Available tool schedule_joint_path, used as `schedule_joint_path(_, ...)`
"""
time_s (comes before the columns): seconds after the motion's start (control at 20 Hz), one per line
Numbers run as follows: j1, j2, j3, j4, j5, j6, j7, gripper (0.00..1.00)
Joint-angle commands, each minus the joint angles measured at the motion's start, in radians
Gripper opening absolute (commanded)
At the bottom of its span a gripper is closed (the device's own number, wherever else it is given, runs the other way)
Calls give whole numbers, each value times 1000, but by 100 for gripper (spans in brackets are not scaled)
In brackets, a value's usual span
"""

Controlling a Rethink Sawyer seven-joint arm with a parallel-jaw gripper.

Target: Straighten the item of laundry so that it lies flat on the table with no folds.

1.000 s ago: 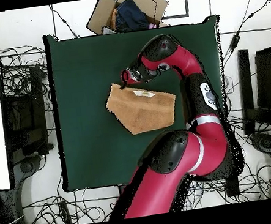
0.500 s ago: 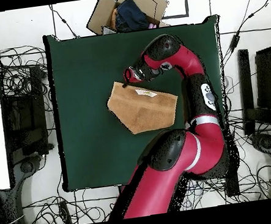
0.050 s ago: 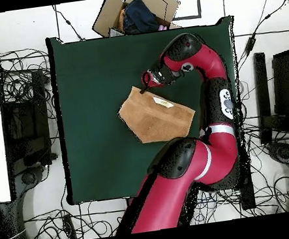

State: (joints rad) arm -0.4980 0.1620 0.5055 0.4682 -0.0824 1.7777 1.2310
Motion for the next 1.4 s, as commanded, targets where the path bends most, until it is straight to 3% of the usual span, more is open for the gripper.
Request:
schedule_joint_path(0.05, -21, 58, 140, -139, -125, 138, -220, 0)
schedule_joint_path(0.55, -74, 83, 314, -192, -307, 226, -255, 0)
schedule_joint_path(0.8, -102, 101, 479, -229, -502, 310, -316, 0)
schedule_joint_path(1.1, -130, 107, 746, -282, -876, 459, -467, 0)
schedule_joint_path(1.4, -160, 119, 1094, -338, -1362, 545, -632, 0)
